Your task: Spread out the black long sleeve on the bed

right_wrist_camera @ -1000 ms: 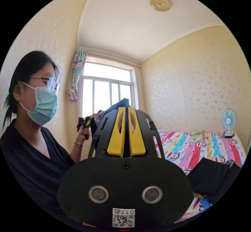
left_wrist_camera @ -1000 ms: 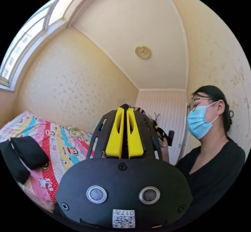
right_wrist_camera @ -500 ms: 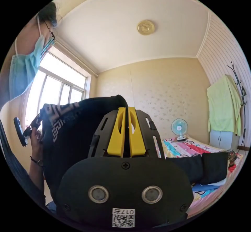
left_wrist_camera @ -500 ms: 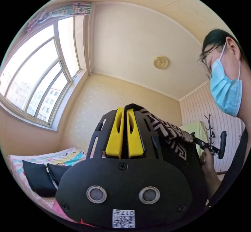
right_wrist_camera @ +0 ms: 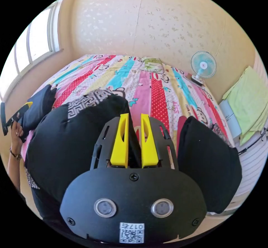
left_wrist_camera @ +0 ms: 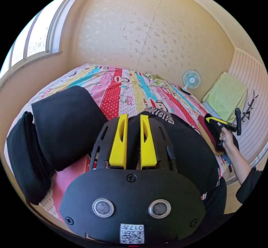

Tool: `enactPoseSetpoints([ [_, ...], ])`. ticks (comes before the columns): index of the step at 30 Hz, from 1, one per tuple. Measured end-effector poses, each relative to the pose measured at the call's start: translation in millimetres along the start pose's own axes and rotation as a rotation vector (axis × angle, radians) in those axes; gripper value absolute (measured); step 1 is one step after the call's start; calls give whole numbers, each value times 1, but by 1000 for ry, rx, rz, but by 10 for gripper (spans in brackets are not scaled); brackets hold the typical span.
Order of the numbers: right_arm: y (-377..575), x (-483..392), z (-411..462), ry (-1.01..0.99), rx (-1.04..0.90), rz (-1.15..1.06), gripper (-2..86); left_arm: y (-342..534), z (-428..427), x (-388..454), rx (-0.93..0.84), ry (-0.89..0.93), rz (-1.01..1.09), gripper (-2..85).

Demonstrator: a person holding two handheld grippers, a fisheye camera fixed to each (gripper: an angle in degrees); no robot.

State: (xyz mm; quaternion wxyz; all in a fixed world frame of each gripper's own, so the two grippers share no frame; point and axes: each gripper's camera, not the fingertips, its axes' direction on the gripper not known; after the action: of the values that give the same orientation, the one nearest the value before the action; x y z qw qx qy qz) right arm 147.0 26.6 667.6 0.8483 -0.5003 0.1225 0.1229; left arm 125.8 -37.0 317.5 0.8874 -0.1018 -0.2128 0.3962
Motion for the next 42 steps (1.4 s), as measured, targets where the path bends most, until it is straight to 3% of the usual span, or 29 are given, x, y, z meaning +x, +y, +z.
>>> enactPoseSetpoints([
  [6,190,27,-8,-138,-48,170,114,128,-52,2,-85,151,-58,105],
  [10,289,17,-10,-432,-51,269,128,185,-65,10,-161,199,-170,124],
  [14,312,-7,32,-371,-173,209,120,214,-7,14,-405,223,-265,128],
  [16,299,-14,35,-381,-242,114,86,213,-11,16,-432,156,-239,82],
  [19,292,-10,11,-391,-264,83,55,209,-21,21,-596,330,-183,37],
  [21,297,-3,-12,-430,-272,77,49,210,-57,32,-576,355,-124,33],
  [24,325,6,-25,-502,-340,66,49,227,-106,46,-563,165,-70,35],
  [27,363,22,-3,-576,-415,120,59,254,-124,40,-535,123,-146,49],
  [29,383,38,-8,-610,-342,191,70,265,-143,32,-506,105,-198,53],
  [33,410,58,-5,-409,-276,297,88,264,-179,32,-435,90,-214,51],
  [36,421,48,50,-437,-486,249,99,257,-200,44,-386,126,-194,50],
  [39,433,37,71,-479,-660,148,27,251,-214,58,-386,130,-173,46],
  [42,419,74,-11,-414,-503,173,15,247,-235,68,-360,133,-165,38],
])
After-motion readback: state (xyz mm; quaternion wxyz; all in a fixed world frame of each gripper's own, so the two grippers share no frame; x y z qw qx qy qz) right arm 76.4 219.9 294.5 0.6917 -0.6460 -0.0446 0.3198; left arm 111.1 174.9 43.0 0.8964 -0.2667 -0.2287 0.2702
